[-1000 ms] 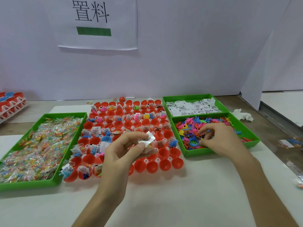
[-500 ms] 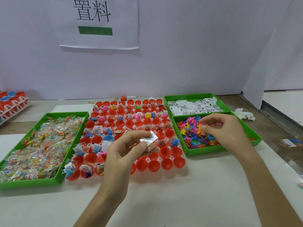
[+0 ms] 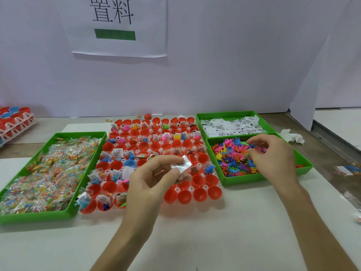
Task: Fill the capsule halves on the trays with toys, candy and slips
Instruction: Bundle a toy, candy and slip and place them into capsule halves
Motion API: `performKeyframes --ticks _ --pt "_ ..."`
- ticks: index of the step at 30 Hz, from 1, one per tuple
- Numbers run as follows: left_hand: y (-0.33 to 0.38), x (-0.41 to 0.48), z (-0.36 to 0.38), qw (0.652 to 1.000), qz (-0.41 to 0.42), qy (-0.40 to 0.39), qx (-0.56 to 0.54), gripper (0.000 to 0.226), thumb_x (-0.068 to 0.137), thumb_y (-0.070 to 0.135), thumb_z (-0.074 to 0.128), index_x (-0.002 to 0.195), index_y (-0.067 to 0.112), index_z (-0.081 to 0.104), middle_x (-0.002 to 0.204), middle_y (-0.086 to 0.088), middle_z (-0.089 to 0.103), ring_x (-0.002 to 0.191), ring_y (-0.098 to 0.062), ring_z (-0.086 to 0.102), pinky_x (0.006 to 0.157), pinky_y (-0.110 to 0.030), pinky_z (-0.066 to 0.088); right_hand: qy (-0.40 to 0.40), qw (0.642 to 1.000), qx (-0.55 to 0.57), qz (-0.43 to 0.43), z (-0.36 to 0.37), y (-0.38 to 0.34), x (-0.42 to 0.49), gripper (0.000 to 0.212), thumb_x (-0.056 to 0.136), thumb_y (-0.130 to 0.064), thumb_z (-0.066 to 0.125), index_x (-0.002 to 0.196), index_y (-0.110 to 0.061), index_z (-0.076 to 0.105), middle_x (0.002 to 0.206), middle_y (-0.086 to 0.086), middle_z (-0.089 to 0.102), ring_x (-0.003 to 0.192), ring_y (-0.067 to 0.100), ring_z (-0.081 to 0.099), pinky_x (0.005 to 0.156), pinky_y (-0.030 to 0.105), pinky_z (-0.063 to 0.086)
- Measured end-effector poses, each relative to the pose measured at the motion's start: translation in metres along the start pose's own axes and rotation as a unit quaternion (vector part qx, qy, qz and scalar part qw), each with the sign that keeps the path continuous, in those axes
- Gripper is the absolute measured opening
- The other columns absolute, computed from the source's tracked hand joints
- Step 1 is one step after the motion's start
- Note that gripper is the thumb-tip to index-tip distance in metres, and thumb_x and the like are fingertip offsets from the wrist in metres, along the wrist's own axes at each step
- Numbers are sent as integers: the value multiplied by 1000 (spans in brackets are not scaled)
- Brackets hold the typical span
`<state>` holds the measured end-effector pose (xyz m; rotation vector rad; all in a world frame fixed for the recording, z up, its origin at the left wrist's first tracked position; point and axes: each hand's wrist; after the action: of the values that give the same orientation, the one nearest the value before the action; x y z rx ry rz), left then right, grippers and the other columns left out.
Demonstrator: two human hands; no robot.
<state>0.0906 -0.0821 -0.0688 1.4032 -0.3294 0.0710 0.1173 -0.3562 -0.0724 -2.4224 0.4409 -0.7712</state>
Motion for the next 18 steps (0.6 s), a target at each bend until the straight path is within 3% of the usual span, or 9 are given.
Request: performKeyframes --ticks 3,6,12,16,18 --pt "0 0 1 1000 1 -2 7 20 82 17 65 94 26 78 90 -6 77 85 -27 76 77 -26 58 -88 996 6 -29 9 -1 -1 20 80 -14 78 87 -32 74 81 -13 68 72 6 60 70 28 48" --pt "-2 1 1 1000 -1 -3 14 20 82 18 65 94 27 78 90 -5 77 86 -26 76 79 -27 59 -199 980 -23 -23 24 -5 -7 16 83 -22 79 90 -35 74 82 -15 66 72 2 55 76 31 51" --pt "-3 -1 1 1000 -2 -7 19 20 83 18 65 94 28 78 90 -5 77 86 -27 75 82 -30 60 -178 983 -38 -20 27 -4 -7 27 87 -18 74 69 -36 65 73 -19 63 70 0 55 77 32 51" --pt "-3 0 0 1000 -3 -5 16 20 82 18 65 93 28 78 90 -5 77 86 -28 75 82 -31 60 -169 985 3 -23 23 -7 -7 28 89 -22 71 67 -37 63 73 -17 65 70 1 56 66 26 45" --pt "-3 0 -1 1000 -3 -2 15 20 81 19 65 93 29 78 90 -5 77 86 -28 75 82 -31 60 -189 981 -9 -32 23 -10 -10 20 88 -33 72 71 -39 64 77 -15 66 76 2 57 77 32 47"
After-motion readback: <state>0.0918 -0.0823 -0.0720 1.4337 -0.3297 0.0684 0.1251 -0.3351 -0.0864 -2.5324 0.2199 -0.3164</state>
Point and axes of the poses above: each hand's wrist, its own x-axis towards the middle knuckle, its own z-axis out of the palm, y = z × x
